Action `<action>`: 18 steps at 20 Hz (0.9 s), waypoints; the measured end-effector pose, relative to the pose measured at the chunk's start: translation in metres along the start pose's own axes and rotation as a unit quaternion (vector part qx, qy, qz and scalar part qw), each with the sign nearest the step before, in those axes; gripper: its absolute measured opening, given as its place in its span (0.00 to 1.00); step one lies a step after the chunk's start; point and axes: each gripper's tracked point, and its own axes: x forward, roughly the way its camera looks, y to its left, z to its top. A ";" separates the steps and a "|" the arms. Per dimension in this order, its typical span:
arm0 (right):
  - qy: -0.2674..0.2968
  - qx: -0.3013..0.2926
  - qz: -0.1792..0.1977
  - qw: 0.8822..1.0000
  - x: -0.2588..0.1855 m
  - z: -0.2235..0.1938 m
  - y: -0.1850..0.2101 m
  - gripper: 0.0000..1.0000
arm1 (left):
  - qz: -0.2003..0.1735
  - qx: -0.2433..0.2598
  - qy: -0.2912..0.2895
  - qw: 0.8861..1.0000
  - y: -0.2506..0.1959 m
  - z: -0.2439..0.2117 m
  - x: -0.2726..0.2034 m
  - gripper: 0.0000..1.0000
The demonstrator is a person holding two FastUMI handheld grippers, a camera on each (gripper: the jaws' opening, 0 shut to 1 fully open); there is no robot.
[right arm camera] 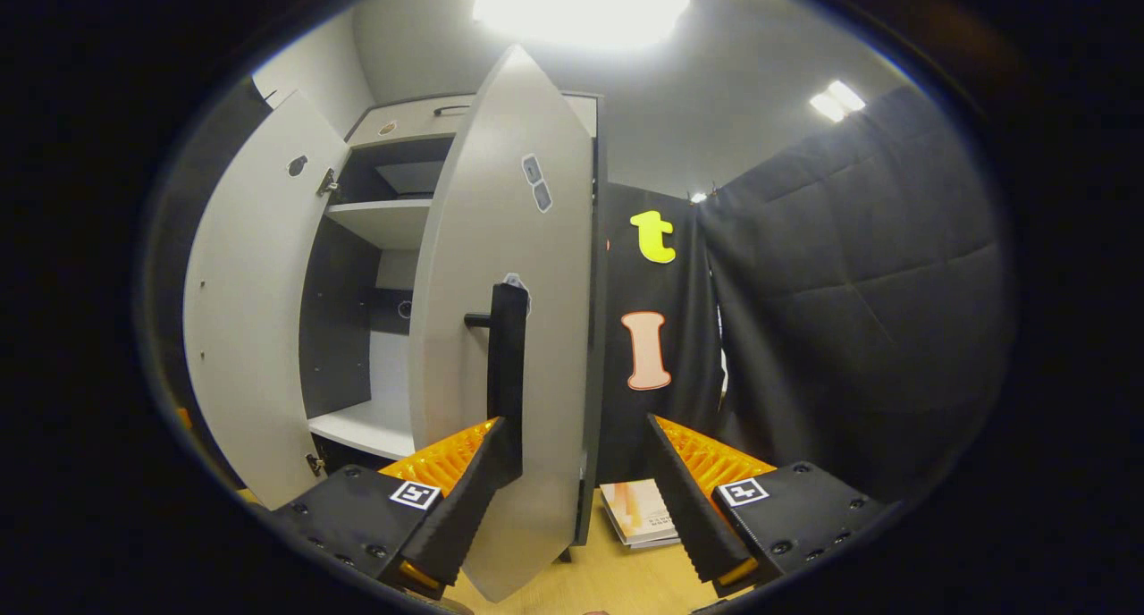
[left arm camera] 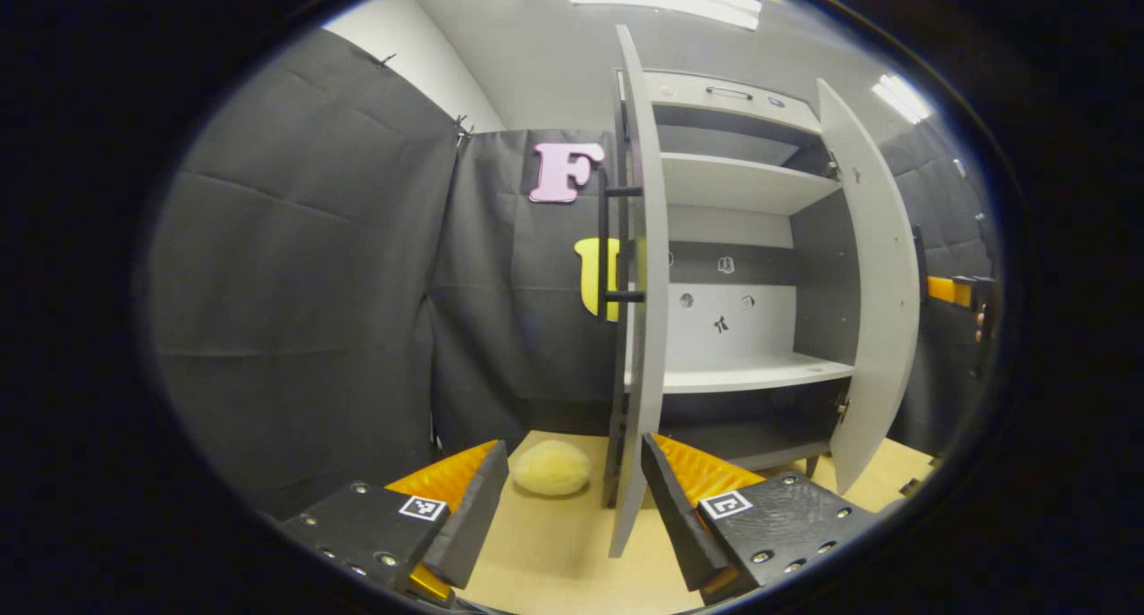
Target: Grasp the bottle in the cabinet with the left hand and place it on the coaster, then close the right door with the right hand and the left door with the left hand.
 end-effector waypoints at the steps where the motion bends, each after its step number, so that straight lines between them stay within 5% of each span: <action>1: 0.000 0.000 0.004 1.000 0.002 0.000 0.005 0.97 | 0.003 0.001 0.002 1.000 0.003 -0.001 0.000 0.88; 12: 0.018 0.005 0.033 0.999 0.009 -0.020 0.038 0.98 | 0.025 0.017 0.001 1.000 0.022 0.011 -0.007 0.88; 18: 0.042 0.007 0.041 0.998 -0.005 -0.045 0.033 0.98 | 0.036 0.021 -0.016 0.999 0.033 0.045 0.032 0.88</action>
